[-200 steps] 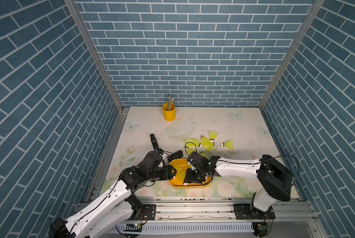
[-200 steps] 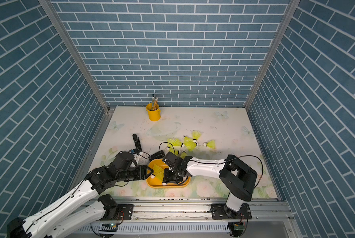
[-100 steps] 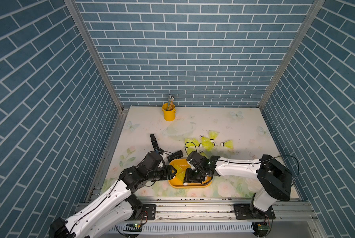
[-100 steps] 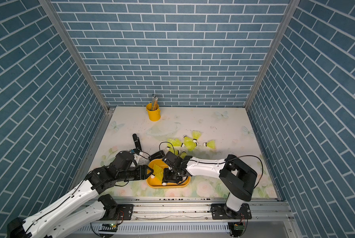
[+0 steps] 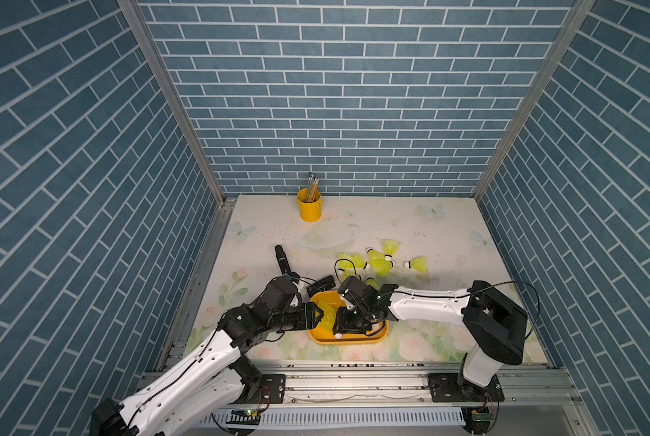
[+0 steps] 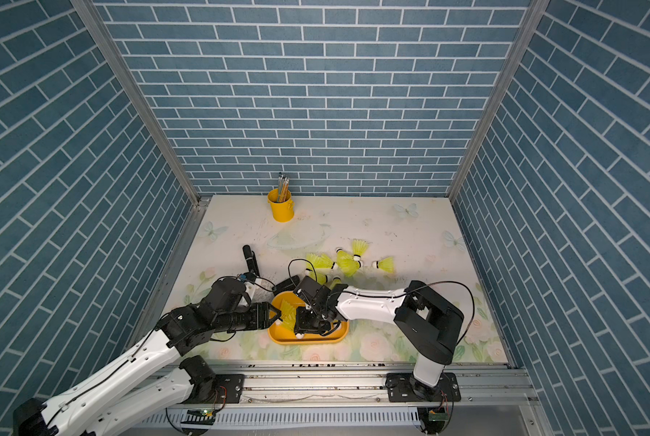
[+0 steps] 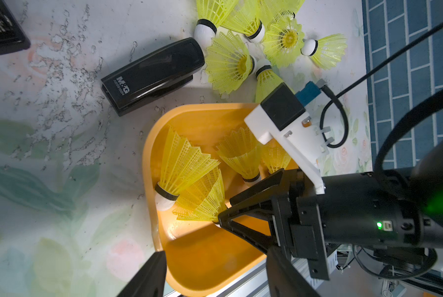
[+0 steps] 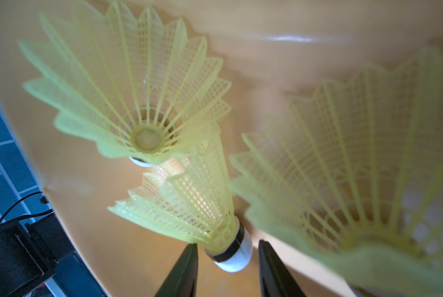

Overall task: Put the shuttlecocks into the storage box
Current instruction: Place the shuttlecock in the storage box.

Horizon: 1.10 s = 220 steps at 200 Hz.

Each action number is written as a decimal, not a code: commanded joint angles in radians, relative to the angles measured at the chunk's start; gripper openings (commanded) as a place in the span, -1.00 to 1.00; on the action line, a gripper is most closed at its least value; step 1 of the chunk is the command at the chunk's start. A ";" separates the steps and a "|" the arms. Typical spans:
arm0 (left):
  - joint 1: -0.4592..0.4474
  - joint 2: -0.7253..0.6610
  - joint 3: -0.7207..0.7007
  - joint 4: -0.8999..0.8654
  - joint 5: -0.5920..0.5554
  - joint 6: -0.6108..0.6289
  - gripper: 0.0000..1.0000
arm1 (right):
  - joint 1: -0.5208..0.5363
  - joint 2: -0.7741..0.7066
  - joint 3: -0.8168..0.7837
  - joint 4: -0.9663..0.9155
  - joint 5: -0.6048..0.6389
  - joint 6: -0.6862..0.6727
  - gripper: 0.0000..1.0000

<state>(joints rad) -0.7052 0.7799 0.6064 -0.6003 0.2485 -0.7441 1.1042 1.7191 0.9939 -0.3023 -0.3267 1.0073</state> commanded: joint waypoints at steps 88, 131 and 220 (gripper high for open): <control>0.001 -0.009 -0.013 0.014 -0.003 0.006 0.35 | 0.031 -0.025 0.035 -0.102 0.057 -0.189 0.05; 0.001 -0.007 -0.013 0.020 0.000 0.004 0.35 | 0.045 0.032 0.072 -0.103 0.080 -0.209 0.01; 0.001 -0.005 -0.014 0.031 0.001 -0.003 0.35 | 0.065 0.059 0.048 -0.057 0.115 -0.153 -0.29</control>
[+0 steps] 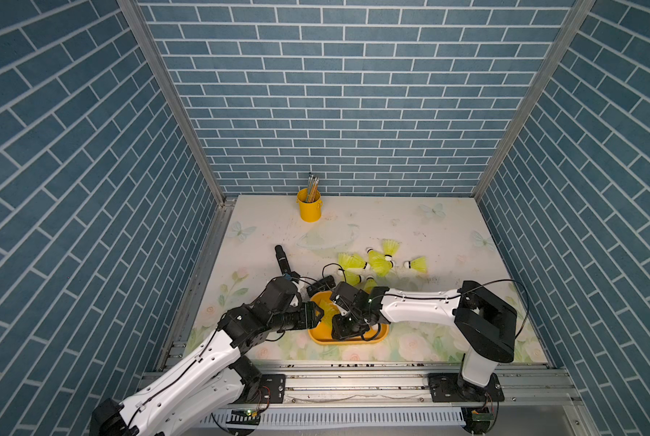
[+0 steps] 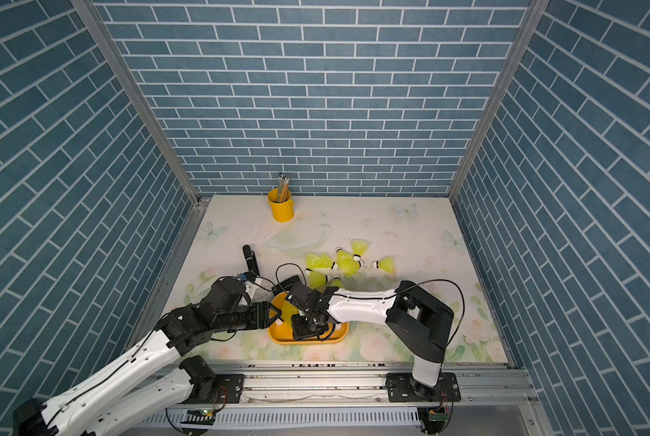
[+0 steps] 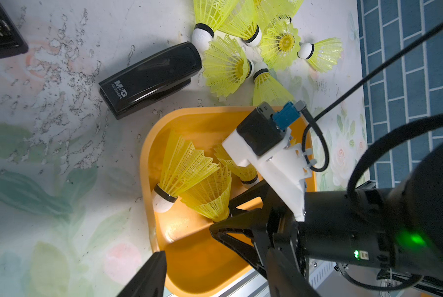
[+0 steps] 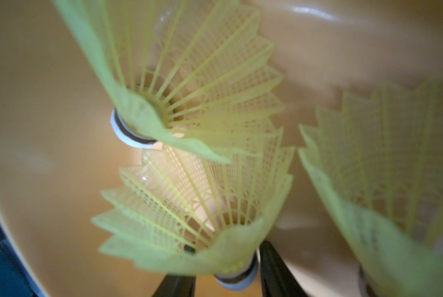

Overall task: Put the shuttlecocks into the storage box
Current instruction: Place the shuttlecock in the storage box.

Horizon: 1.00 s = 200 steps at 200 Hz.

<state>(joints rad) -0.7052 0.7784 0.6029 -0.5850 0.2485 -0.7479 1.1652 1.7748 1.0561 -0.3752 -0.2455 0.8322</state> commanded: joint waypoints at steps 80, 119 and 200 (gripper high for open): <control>-0.003 -0.027 -0.033 -0.065 0.098 0.021 0.32 | -0.009 -0.072 -0.105 0.074 0.048 0.153 -0.42; -0.011 -0.051 -0.040 -0.126 0.142 0.031 0.33 | -0.016 -0.089 -0.128 0.105 0.023 0.180 -0.47; -0.016 -0.037 -0.040 -0.095 0.123 0.035 0.32 | -0.016 -0.138 -0.137 0.092 0.012 0.189 -0.50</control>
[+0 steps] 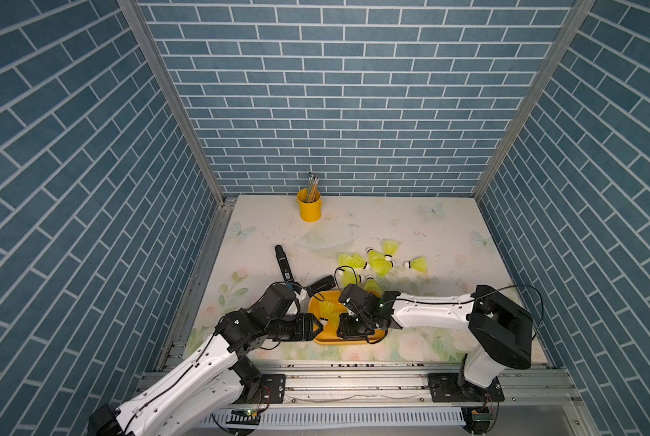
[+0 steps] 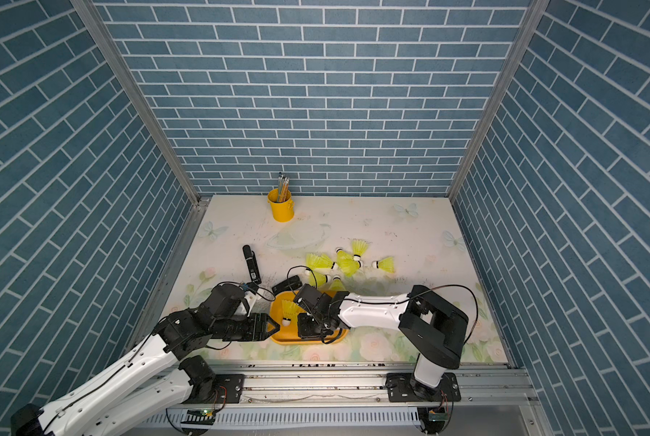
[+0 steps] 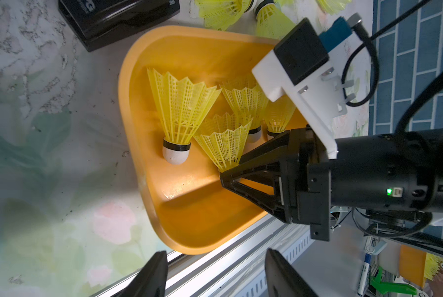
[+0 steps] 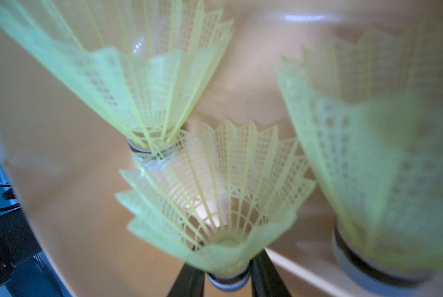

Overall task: Put the shuttlecocks into the storage box
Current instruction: Place the shuttlecock in the storage box.

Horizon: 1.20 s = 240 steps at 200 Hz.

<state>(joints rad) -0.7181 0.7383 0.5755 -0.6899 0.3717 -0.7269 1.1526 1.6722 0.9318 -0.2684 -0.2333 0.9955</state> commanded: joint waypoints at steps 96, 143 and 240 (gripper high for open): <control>-0.004 0.030 0.003 0.034 -0.018 0.017 0.32 | -0.010 -0.023 -0.036 -0.021 -0.055 0.023 -0.50; -0.004 0.030 0.003 0.056 -0.024 0.005 0.32 | -0.021 -0.044 -0.062 0.011 -0.051 0.071 -0.50; -0.004 0.042 0.009 0.075 -0.023 0.005 0.32 | -0.054 -0.070 -0.100 0.065 -0.045 0.116 -0.51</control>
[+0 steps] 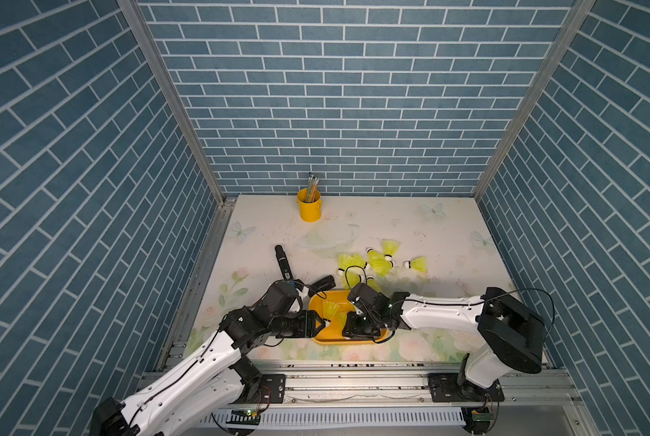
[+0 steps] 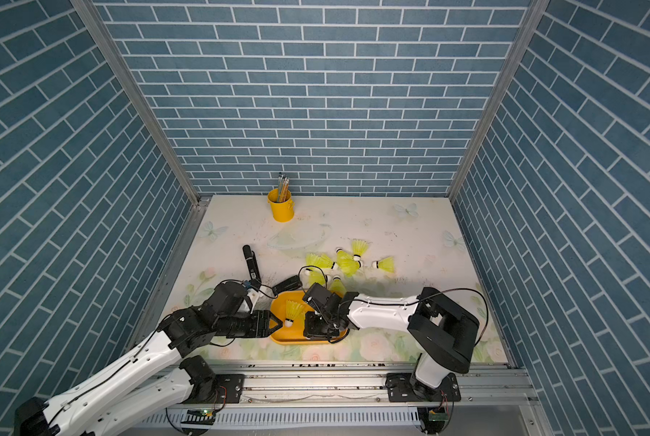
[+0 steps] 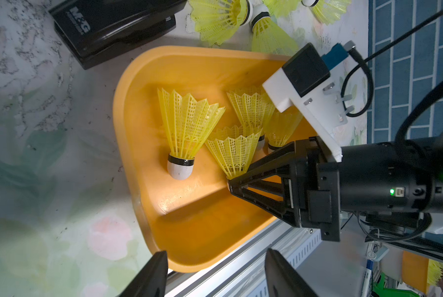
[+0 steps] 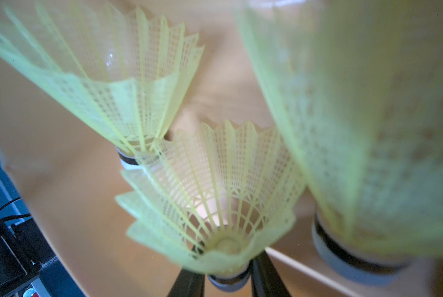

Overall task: Put the shuttlecocks into the storage box
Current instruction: Place the shuttlecock in the storage box.

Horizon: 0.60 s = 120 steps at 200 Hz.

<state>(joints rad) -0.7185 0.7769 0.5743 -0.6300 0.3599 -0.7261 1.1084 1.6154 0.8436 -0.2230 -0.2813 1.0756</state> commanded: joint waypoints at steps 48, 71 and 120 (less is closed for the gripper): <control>-0.004 -0.001 0.005 0.018 -0.011 0.001 0.32 | -0.016 0.013 -0.006 0.057 0.001 0.058 -0.49; -0.005 -0.001 0.004 0.019 -0.010 0.001 0.32 | -0.016 0.032 0.003 0.063 -0.011 0.052 -0.47; -0.006 0.003 0.011 0.017 -0.012 0.003 0.32 | -0.016 0.067 0.016 0.078 -0.035 0.034 -0.45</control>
<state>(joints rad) -0.7189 0.7799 0.5747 -0.6151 0.3599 -0.7265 1.0985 1.6588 0.8413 -0.1497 -0.3042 1.1038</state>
